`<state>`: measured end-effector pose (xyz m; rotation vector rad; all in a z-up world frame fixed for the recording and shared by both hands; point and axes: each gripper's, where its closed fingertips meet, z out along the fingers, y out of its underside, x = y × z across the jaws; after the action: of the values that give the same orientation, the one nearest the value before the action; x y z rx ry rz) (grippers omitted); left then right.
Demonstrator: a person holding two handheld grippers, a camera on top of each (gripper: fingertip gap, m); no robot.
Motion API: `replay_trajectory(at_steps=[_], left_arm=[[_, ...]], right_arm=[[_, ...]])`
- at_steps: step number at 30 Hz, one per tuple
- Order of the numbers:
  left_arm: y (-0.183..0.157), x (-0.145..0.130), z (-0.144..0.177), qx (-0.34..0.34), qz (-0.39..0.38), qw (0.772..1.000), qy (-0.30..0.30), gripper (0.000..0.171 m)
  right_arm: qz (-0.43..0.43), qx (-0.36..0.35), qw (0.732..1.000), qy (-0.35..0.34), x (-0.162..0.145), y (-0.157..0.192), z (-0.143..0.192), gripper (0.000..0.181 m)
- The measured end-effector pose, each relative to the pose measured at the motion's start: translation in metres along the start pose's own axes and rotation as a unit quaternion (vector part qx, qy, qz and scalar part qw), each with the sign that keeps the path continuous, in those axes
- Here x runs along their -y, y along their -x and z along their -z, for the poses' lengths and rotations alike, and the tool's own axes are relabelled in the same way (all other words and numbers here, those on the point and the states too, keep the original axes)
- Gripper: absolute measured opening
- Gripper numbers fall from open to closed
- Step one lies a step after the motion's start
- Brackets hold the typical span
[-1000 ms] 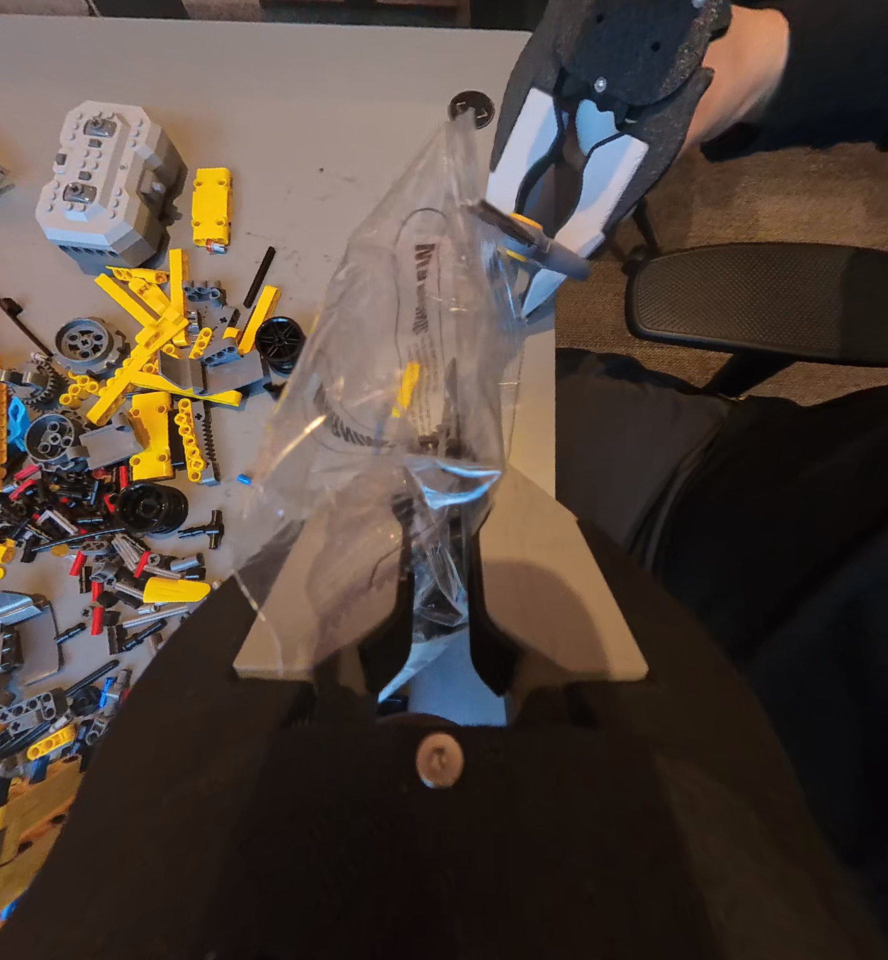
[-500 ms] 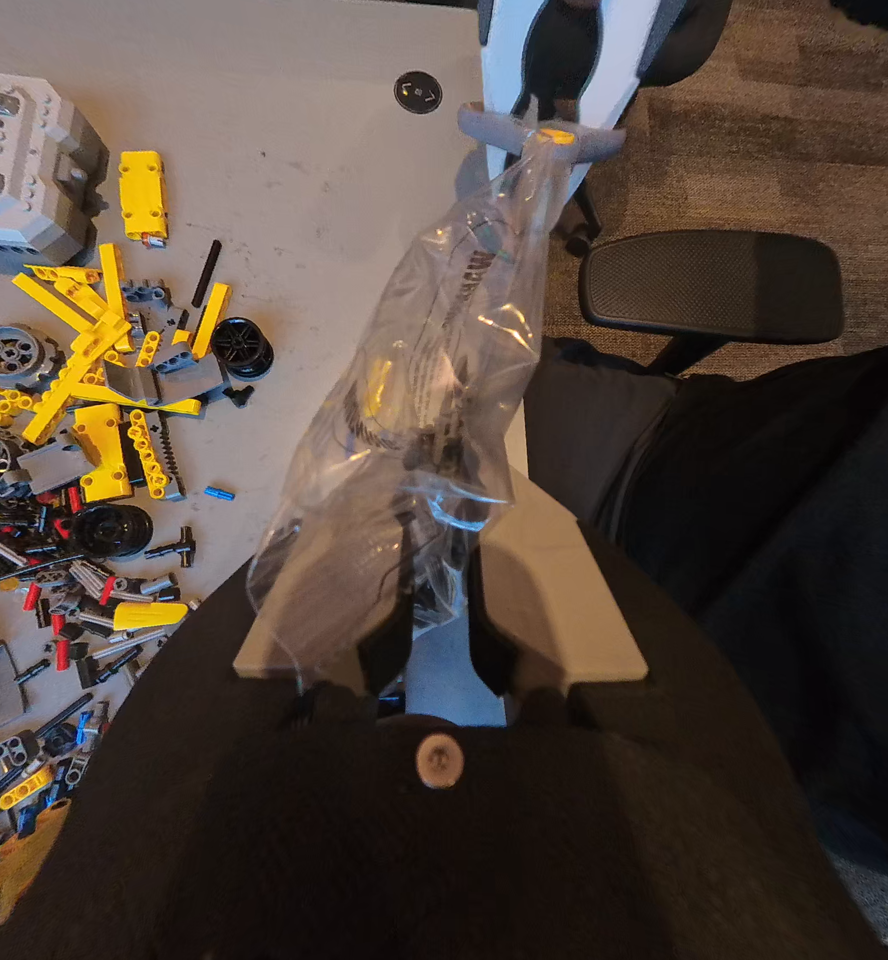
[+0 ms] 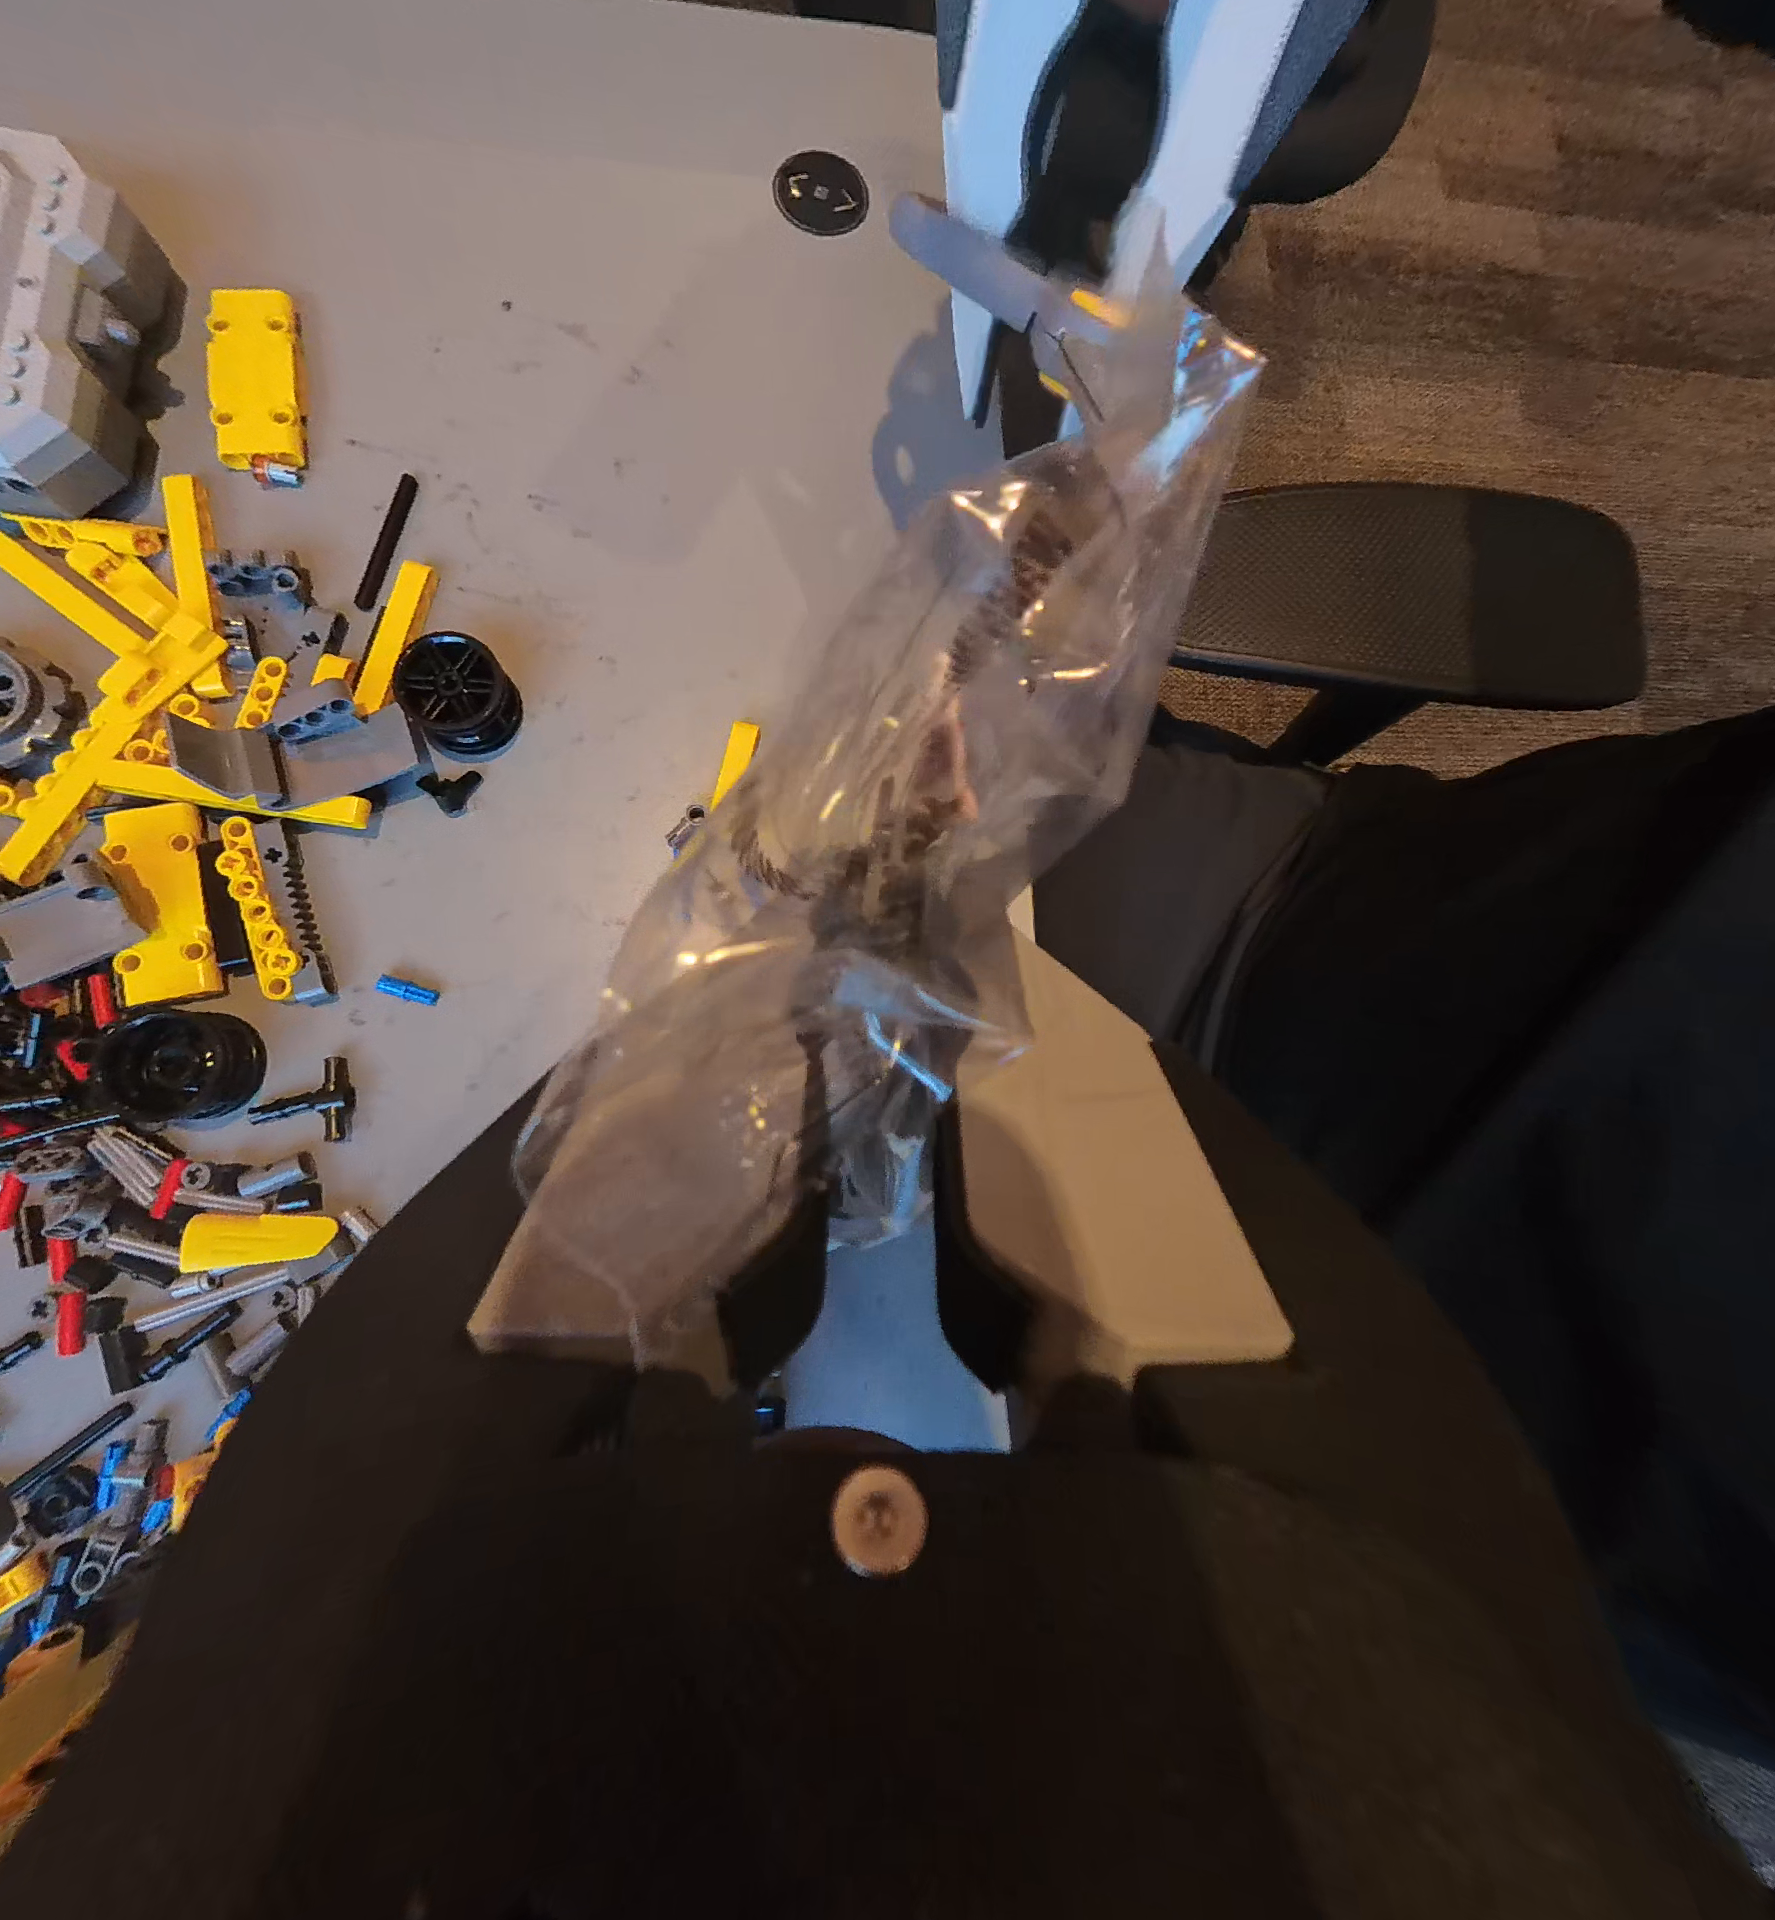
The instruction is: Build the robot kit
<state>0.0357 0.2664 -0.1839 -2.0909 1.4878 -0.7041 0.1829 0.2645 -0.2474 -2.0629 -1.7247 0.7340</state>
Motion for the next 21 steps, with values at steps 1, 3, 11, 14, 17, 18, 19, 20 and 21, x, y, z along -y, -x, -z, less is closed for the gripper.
replay_trajectory(at_steps=[1,3,11,14,17,18,19,20,21], left_arm=[[0.002,0.000,0.000,0.005,0.000,1.000,0.002,0.011],[0.004,-0.001,0.001,0.009,0.003,1.000,0.004,0.011],[0.009,-0.002,0.002,0.006,0.019,1.000,0.009,0.012],[0.009,-0.002,0.001,0.000,0.028,1.000,0.010,0.011],[0.011,-0.002,0.001,0.002,0.031,0.999,0.014,0.011],[0.013,-0.002,0.001,0.006,0.035,0.999,0.010,0.012],[0.015,-0.001,0.002,0.011,0.040,0.999,0.002,0.012],[0.017,0.000,0.004,0.017,0.045,0.999,-0.011,0.011],[0.017,0.000,0.006,0.020,0.052,0.998,-0.027,0.011]], right_arm=[[-0.007,0.004,1.000,-0.002,0.000,0.000,-0.001,0.020],[-0.025,0.020,0.999,-0.001,-0.001,0.002,-0.002,0.020],[-0.103,0.090,0.991,-0.006,-0.007,0.011,-0.004,0.023],[-0.105,0.092,0.990,-0.015,-0.008,0.014,-0.008,0.023],[-0.100,0.086,0.991,-0.022,-0.006,0.015,-0.007,0.022],[-0.104,0.085,0.991,-0.025,-0.008,0.014,-0.006,0.022],[-0.109,0.081,0.990,-0.027,-0.011,0.013,-0.005,0.022],[-0.112,0.074,0.990,-0.028,-0.017,0.012,-0.005,0.022],[-0.118,0.066,0.990,-0.030,-0.024,0.010,-0.004,0.022]])
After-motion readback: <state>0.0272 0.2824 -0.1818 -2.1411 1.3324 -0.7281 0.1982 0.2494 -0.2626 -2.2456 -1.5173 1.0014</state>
